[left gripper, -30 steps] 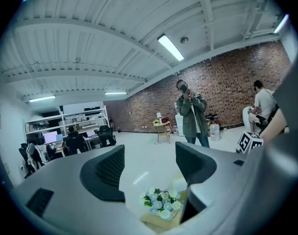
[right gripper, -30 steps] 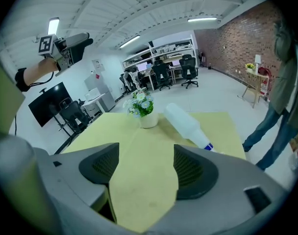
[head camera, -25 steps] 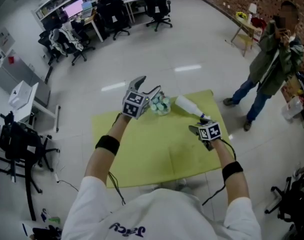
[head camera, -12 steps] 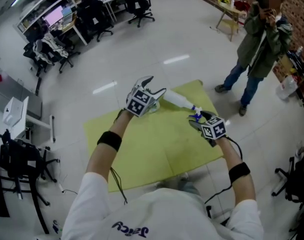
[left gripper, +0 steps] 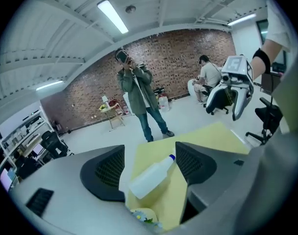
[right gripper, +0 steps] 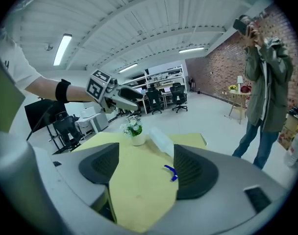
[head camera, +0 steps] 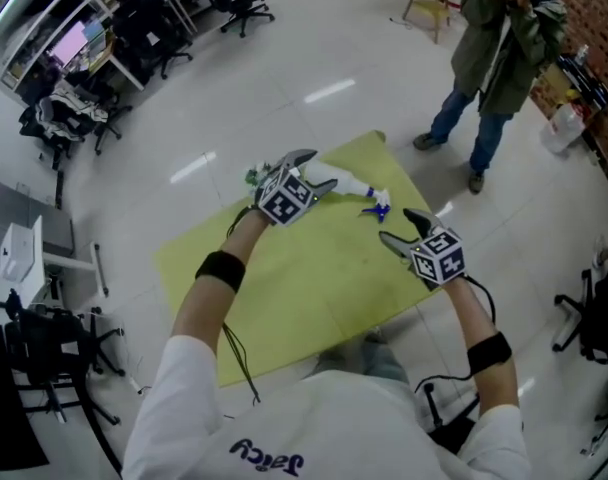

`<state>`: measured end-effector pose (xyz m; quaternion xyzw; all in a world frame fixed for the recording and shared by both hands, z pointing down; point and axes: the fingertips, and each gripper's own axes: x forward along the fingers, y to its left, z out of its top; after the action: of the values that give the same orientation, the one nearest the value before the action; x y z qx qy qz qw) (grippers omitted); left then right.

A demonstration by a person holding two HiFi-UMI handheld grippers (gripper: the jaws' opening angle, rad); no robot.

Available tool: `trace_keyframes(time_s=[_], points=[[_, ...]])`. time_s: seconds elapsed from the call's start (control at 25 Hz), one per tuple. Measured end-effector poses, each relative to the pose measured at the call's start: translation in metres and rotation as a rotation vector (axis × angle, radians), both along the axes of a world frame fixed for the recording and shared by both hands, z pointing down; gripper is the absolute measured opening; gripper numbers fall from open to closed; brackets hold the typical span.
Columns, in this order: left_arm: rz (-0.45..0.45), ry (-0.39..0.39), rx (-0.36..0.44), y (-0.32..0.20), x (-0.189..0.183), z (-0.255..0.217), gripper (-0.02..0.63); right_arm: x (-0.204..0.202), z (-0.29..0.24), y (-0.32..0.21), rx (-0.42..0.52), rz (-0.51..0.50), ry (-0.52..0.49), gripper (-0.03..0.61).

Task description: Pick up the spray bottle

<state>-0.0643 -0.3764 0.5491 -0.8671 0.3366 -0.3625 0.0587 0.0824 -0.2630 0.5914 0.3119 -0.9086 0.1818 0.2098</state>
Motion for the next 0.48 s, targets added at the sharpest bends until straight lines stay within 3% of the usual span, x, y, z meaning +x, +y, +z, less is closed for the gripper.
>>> trace_keyframes(time_s=[0.2, 0.48], points=[[0.096, -0.116, -0.067, 0.000, 0.020, 0.047, 0.330, 0.015, 0.000, 0.007, -0.001, 0.022, -0.009, 0.362], [0.160, -0.182, -0.179, -0.009, 0.040, 0.111, 0.330, 0.028, 0.002, 0.012, -0.016, 0.036, -0.022, 0.362]])
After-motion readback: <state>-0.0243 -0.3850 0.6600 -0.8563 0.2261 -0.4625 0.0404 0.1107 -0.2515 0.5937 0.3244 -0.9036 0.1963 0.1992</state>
